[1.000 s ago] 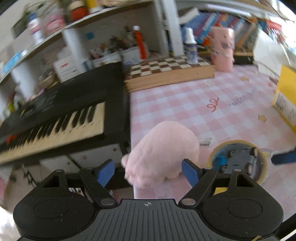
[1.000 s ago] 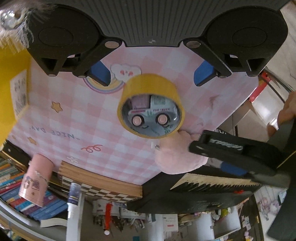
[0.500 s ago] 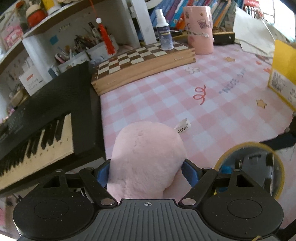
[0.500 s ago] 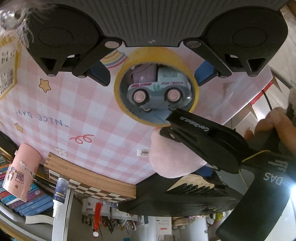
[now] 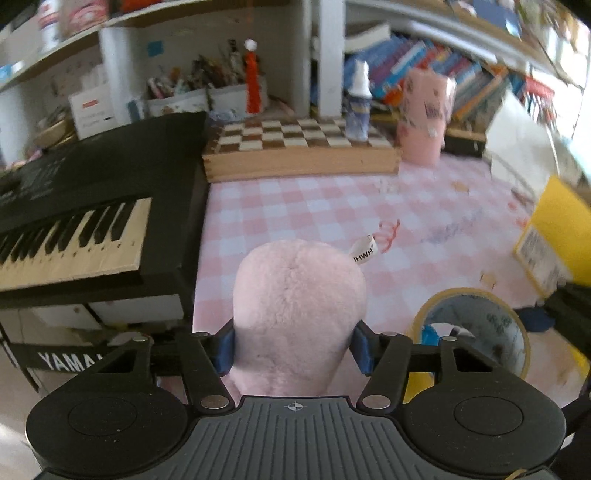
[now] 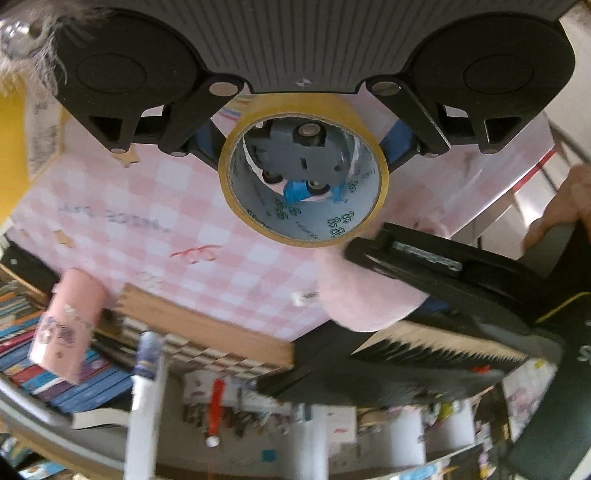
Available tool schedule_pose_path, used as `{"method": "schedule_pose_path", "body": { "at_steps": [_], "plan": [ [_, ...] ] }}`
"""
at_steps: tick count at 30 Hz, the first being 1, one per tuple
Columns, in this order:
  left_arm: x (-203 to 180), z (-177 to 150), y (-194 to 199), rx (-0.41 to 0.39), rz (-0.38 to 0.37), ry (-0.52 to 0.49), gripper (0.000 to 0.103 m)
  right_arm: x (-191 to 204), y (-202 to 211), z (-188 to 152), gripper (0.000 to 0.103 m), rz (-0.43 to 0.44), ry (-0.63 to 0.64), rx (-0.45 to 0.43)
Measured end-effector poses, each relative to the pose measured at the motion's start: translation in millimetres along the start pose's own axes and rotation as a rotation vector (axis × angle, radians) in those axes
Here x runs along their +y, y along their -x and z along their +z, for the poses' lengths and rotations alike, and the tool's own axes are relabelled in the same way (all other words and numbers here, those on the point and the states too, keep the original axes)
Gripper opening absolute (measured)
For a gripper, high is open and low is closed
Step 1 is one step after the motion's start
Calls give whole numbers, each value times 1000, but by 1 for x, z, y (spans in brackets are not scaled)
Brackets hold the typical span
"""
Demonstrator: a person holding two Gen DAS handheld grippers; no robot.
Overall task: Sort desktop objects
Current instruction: 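Grasp the tape roll rim with the right tool while the left tool grasps the pig plush, then lift the tape roll and pig plush with both tools toward the yellow box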
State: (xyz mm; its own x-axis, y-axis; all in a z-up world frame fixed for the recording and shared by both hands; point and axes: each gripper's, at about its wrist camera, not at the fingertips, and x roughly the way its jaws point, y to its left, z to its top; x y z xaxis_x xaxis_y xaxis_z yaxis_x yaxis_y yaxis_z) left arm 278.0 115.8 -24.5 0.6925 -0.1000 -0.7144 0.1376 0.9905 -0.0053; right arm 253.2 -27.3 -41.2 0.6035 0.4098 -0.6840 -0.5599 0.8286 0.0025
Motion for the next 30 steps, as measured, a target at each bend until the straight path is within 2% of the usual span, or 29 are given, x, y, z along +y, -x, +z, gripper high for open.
{"method": "schedule_pose_path", "body": {
  "at_steps": [9, 14, 22, 30],
  "plan": [
    [14, 2, 56, -129, -6, 180, 59, -5, 41, 5, 85, -42, -30, -138],
    [14, -6, 80, -166, -9, 208, 59, -5, 60, 10, 85, -54, -45, -193],
    [12, -24, 116, -210, -34, 260, 59, -3, 89, 4, 85, -78, -85, -220],
    [5, -48, 142, -216, -57, 256, 59, 11, 110, -14, 85, -100, -102, -202]
  ]
}}
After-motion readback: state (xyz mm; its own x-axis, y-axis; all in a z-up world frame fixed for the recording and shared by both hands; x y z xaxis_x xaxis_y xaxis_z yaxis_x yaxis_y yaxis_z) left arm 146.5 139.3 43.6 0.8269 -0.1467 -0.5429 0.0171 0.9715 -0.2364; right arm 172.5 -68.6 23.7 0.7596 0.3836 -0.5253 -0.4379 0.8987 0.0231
